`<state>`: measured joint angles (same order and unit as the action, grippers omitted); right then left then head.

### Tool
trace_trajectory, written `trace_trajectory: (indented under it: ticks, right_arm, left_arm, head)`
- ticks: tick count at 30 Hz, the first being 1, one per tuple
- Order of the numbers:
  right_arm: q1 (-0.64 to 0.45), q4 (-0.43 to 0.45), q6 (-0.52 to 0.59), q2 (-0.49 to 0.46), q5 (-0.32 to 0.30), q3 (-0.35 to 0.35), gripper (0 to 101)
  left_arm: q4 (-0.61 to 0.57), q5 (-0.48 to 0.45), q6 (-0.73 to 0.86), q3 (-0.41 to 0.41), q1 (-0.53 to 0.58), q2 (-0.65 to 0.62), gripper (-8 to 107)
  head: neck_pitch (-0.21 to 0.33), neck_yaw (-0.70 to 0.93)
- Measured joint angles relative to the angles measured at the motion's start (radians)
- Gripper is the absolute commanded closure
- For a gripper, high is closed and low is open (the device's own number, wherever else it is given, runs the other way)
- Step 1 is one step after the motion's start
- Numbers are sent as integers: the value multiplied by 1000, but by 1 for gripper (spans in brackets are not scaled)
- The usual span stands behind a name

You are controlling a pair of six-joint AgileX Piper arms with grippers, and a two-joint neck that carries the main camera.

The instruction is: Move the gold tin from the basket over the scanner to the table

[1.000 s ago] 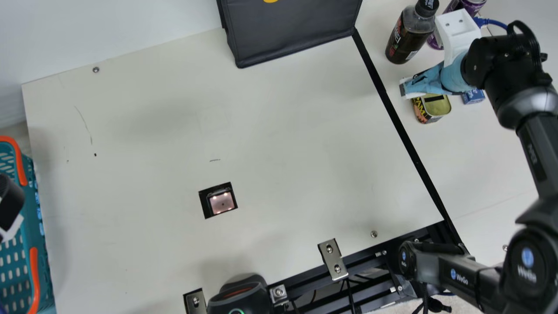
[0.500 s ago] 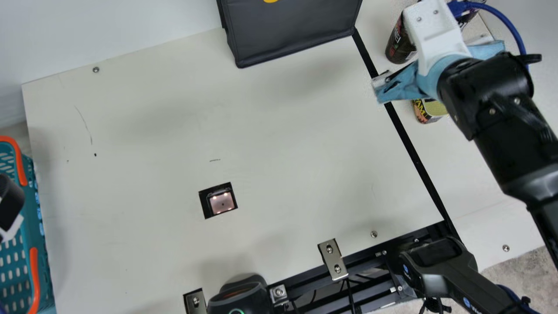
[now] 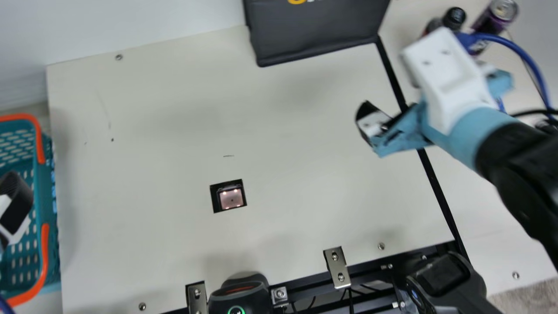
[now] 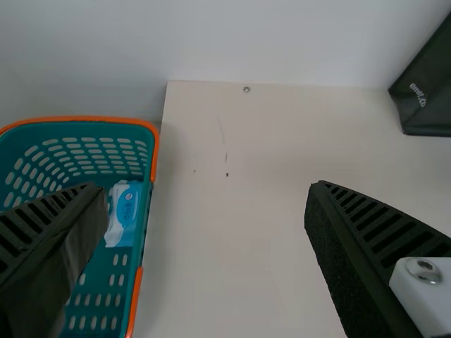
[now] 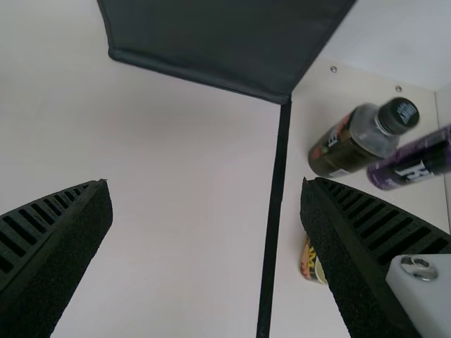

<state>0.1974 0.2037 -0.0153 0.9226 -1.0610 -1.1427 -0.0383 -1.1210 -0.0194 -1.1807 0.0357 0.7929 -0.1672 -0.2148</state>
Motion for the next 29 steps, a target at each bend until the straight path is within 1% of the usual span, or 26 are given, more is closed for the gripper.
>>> trace_trajectory:
  ticks: [3,6,8,11,13,29]
  right_arm:
    - [-86,-43,3,-50,-50,-22,6]
    - [-138,-103,7,-99,-87,-46,6]
    - [-164,-142,15,-134,-121,-62,6]
    - [-186,-179,15,-179,-156,-76,6]
    - [-186,-194,15,-184,-162,-77,6]
    - [-186,-194,15,-186,-162,-77,6]
  left_arm:
    - [8,-56,19,-16,-6,-27,9]
    - [12,-92,19,-23,-6,-39,9]
    - [12,-90,19,-23,-6,-39,9]
    - [12,-91,19,-23,-6,-39,9]
    - [12,-92,19,-23,-6,-39,9]
    - [12,-93,19,-23,-6,-39,9]
  head:
    - [-2,72]
    - [0,141]
    - [-2,181]
    - [-2,183]
    - [0,184]
    - [-2,184]
